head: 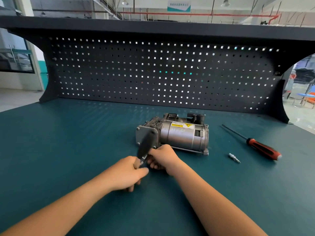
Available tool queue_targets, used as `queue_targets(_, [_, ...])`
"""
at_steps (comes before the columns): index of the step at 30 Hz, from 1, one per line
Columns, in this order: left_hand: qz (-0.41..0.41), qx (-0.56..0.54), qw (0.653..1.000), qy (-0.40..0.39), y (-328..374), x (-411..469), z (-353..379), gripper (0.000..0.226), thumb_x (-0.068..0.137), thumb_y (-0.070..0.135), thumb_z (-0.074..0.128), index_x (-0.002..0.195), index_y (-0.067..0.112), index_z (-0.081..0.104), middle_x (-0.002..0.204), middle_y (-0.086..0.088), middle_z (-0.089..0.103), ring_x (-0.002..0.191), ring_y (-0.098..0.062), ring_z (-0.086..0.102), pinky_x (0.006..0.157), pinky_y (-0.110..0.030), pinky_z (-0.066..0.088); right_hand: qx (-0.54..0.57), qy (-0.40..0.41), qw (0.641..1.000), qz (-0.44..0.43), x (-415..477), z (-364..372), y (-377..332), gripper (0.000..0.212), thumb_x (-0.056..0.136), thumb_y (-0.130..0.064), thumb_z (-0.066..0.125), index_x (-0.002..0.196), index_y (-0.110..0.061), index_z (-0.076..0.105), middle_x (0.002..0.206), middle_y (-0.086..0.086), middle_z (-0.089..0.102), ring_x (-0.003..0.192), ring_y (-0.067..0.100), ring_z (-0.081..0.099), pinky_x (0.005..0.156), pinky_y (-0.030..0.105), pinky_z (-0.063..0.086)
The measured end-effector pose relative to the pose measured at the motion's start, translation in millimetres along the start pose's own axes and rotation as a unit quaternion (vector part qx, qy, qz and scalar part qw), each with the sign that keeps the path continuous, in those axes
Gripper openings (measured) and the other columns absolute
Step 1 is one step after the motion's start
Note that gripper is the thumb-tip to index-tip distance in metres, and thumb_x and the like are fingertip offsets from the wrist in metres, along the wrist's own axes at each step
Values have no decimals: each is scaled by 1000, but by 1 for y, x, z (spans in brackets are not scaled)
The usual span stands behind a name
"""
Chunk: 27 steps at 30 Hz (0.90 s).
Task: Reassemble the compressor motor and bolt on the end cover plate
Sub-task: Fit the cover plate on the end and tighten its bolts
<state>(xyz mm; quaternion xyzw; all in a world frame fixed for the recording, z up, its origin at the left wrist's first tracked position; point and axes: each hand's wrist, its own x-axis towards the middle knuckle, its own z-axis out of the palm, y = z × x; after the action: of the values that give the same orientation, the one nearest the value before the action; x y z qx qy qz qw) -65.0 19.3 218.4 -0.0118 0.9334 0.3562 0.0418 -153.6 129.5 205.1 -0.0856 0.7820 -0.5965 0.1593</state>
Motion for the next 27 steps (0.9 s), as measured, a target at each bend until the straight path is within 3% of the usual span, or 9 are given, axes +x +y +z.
queue_targets(3, [-68,-309,949,-1,-1,-5,5,15,96,20,50,88,9,56,49,3,55,35,-8,47,37,-17,35,-7,9,1000,-4,-1,0,2,34,91,-17,57,59,-4,54,33,-5,51,26,5,45,32,14,34])
queue_targets(8, [-173,-724,668,-4,6,-9,4,25,94,19,46,77,1,52,49,-4,51,31,-7,46,32,-12,38,-10,36,999,-24,-2,3,3,37,88,-26,61,57,-5,56,47,2,58,28,6,45,34,15,36])
queue_targets(10, [-173,-757,630,-1,8,-9,4,24,93,16,45,76,1,50,49,-3,49,30,-6,45,32,-11,36,-23,43,998,-30,-3,4,3,40,87,-30,63,56,-6,57,48,3,58,28,6,45,35,15,37])
queue_targets(14, [-134,-561,817,8,10,-7,8,22,91,8,50,69,8,52,48,-2,50,30,-8,40,34,-12,32,-38,44,998,-23,-5,4,2,40,87,-26,62,53,-6,56,32,-5,50,24,4,42,32,12,33])
queue_targets(17, [-43,-184,982,16,7,-6,12,19,91,14,51,72,13,51,47,6,52,40,-10,47,42,-19,34,-55,34,998,-6,-5,4,0,38,89,-16,58,53,-6,52,31,-3,48,25,5,42,32,13,32])
queue_targets(19, [14,86,995,41,9,-6,12,13,90,27,50,85,16,51,71,4,62,66,-14,58,58,-27,40,-67,36,997,-3,-3,4,-1,33,91,-13,55,59,0,55,41,0,50,35,8,44,37,15,33])
queue_targets(22, [70,353,926,111,7,-1,18,48,92,28,46,135,11,32,114,-5,60,105,-25,58,71,-31,40,-63,30,998,9,-2,5,-2,39,90,-18,50,55,-2,56,41,1,51,30,9,44,34,14,34])
queue_targets(24, [71,395,907,126,1,2,19,63,93,27,45,146,11,15,117,-5,59,109,-26,57,72,-31,39,-33,23,999,11,-3,5,-2,39,92,-21,49,57,-4,55,45,5,54,27,10,45,33,14,34])
queue_targets(27, [81,204,967,130,-11,5,9,27,91,24,45,118,17,47,94,0,65,91,-21,62,71,-30,46,0,19,1000,0,-4,3,-4,41,95,-25,48,62,-2,55,47,5,55,30,10,48,34,15,36])
